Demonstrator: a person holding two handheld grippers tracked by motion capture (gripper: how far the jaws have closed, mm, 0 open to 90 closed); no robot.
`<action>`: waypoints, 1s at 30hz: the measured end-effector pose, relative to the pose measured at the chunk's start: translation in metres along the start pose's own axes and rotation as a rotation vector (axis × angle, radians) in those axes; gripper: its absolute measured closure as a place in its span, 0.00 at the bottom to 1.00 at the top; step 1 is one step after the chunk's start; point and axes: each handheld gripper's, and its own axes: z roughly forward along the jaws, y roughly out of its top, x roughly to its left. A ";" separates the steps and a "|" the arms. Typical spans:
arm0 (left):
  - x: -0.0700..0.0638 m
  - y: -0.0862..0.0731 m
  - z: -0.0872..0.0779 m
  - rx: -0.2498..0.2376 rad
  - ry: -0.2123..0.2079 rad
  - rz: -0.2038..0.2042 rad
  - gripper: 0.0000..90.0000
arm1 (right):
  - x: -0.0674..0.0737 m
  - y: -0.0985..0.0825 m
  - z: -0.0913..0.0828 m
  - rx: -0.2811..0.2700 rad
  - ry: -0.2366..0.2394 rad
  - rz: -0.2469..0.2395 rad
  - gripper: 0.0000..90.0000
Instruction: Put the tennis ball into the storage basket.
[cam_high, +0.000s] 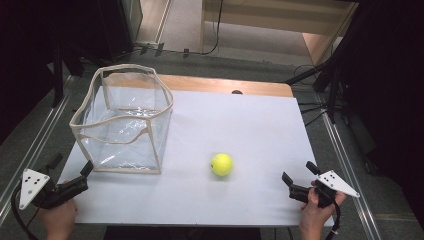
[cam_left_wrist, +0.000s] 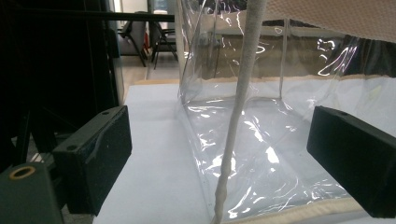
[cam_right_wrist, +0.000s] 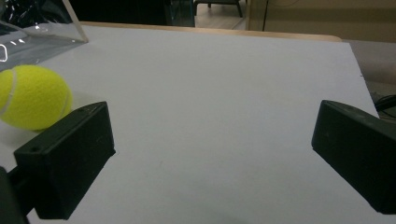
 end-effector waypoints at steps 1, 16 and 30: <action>0.000 0.000 0.000 -0.001 0.001 0.000 0.08 | 0.000 0.001 0.000 0.006 0.006 -0.002 0.00; -0.001 0.000 -0.002 -0.003 0.002 0.018 0.08 | 0.025 0.034 0.011 0.086 0.111 -0.115 0.00; -0.003 -0.001 -0.002 0.002 0.003 0.034 0.08 | 0.050 0.072 0.035 0.166 0.210 -0.220 0.00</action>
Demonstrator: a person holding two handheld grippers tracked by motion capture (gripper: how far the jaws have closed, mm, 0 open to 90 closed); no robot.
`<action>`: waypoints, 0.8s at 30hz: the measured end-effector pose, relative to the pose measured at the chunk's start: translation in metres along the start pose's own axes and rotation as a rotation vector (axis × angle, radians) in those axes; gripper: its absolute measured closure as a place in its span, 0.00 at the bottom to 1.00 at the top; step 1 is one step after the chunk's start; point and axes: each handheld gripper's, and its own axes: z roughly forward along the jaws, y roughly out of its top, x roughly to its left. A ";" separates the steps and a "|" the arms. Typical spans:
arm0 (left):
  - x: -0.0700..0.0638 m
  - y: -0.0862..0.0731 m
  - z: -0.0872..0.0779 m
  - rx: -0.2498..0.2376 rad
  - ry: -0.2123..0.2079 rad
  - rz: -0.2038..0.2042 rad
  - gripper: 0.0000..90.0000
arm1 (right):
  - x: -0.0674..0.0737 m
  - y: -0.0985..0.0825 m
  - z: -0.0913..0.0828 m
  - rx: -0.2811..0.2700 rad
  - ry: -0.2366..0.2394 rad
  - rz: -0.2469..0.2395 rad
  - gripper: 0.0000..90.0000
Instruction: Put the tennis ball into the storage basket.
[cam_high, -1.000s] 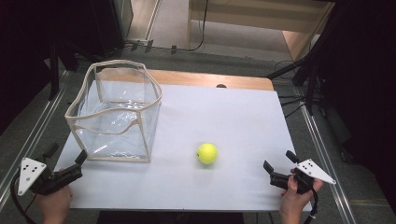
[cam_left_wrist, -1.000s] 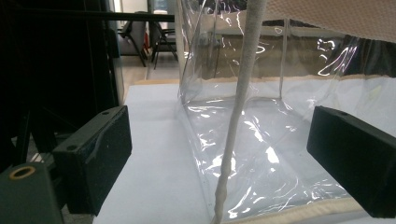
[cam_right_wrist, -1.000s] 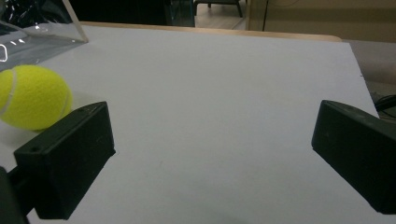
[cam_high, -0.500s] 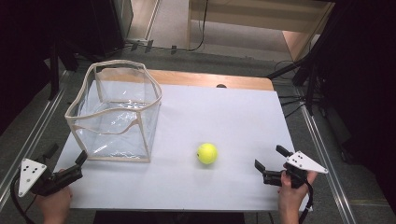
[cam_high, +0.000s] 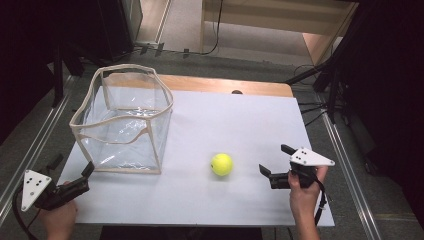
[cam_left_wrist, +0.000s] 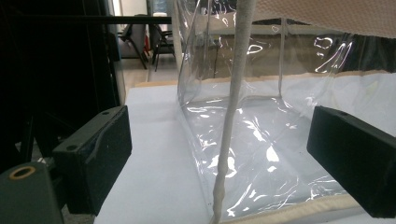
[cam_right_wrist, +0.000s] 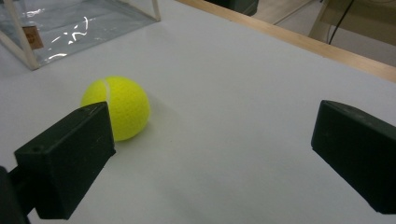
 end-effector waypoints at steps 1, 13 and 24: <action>0.000 0.000 0.000 0.001 0.000 0.000 0.08 | 0.001 0.006 0.004 0.016 0.013 -0.010 0.00; 0.000 0.000 0.000 -0.002 -0.003 0.001 0.08 | 0.014 0.033 0.029 0.101 0.089 -0.091 0.05; -0.001 0.000 0.001 -0.001 -0.002 0.004 0.08 | 0.024 0.048 0.050 0.204 0.166 -0.152 0.05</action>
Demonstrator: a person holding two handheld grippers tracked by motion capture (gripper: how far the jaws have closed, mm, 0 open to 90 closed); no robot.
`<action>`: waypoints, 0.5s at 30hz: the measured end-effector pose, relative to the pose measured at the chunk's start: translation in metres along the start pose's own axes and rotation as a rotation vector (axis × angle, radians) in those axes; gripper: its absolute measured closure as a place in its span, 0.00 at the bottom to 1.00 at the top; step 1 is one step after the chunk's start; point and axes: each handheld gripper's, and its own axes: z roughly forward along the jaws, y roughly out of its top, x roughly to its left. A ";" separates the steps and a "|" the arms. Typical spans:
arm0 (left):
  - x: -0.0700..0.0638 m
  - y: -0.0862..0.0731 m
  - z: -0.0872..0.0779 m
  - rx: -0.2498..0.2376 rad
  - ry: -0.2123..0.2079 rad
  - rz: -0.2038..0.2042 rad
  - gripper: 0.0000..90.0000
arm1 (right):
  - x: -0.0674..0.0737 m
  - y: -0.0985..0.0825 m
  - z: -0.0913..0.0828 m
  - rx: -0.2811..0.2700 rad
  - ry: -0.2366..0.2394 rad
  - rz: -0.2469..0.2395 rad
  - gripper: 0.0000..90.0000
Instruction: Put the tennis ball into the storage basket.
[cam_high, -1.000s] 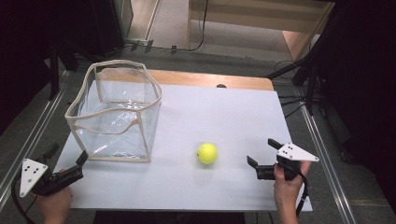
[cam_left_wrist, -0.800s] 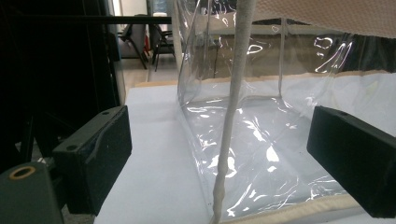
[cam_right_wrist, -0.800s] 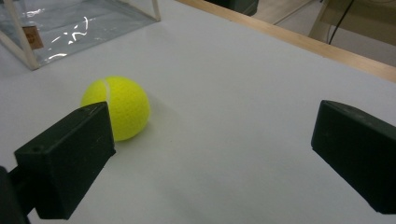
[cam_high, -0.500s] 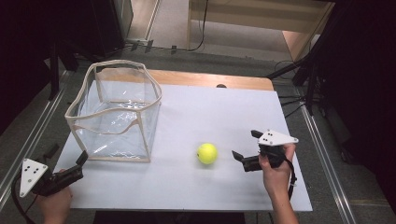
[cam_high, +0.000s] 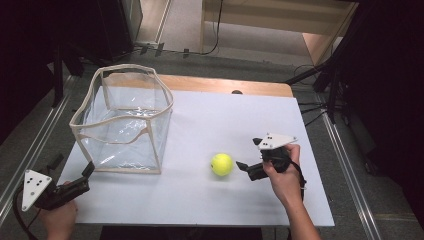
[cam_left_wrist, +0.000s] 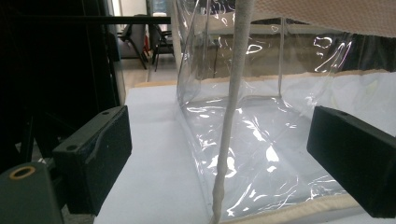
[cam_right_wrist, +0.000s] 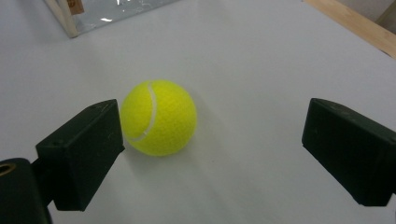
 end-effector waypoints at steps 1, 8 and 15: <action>0.000 0.000 0.000 -0.002 -0.001 0.001 0.08 | 0.000 0.002 0.002 0.007 0.005 -0.007 0.05; 0.000 0.000 0.000 0.000 0.000 0.001 0.08 | 0.005 0.015 0.015 0.074 0.033 -0.054 0.04; 0.000 0.000 0.000 0.000 -0.002 0.001 0.08 | 0.009 0.024 0.027 0.132 0.063 -0.080 0.04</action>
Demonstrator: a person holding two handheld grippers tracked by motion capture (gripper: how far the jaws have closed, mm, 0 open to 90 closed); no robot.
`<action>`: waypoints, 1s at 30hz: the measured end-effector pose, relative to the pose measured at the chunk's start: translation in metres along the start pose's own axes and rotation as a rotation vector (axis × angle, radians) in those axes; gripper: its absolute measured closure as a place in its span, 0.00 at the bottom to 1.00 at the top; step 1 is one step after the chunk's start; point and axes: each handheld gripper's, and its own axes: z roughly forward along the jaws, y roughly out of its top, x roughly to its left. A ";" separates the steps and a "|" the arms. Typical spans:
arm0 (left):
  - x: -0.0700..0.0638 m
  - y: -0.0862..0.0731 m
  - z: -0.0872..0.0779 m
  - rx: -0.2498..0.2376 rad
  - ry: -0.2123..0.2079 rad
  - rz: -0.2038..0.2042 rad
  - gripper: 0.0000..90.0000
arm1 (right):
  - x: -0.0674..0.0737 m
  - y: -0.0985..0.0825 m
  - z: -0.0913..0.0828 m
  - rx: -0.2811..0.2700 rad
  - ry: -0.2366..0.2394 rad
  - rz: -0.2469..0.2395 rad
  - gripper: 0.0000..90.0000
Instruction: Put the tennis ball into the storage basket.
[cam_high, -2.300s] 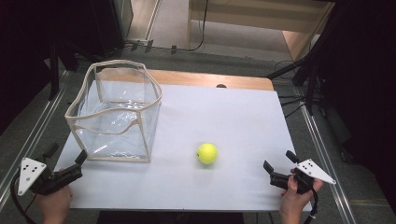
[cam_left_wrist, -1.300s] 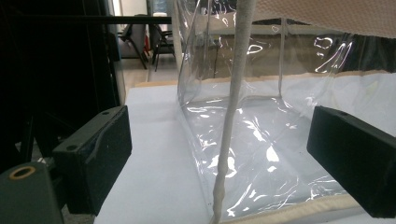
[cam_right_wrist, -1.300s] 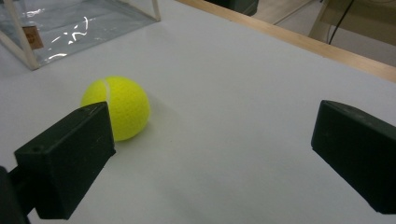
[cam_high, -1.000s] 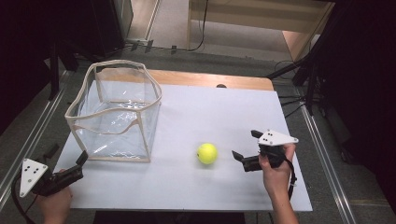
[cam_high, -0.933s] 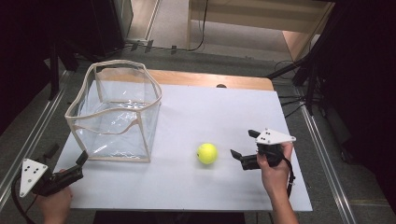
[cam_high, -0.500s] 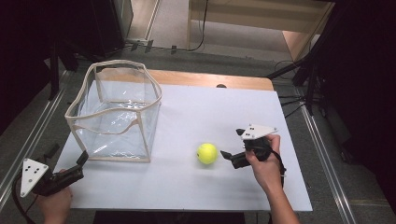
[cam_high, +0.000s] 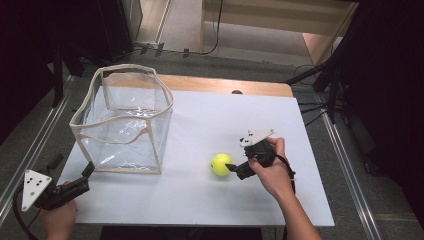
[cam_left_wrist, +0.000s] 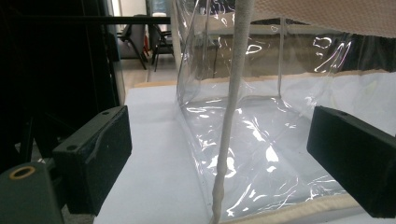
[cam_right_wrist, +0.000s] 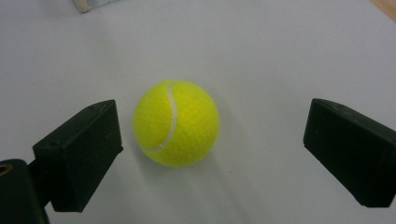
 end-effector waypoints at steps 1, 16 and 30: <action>0.000 0.000 0.000 -0.001 0.000 -0.002 0.08 | 0.001 0.002 0.002 0.014 0.012 -0.009 0.04; 0.001 0.000 0.000 0.000 -0.003 -0.002 0.08 | 0.006 0.014 0.022 0.132 0.082 -0.070 0.04; 0.001 0.000 0.000 0.002 -0.002 -0.005 0.08 | 0.010 0.025 0.045 0.285 0.130 -0.100 0.04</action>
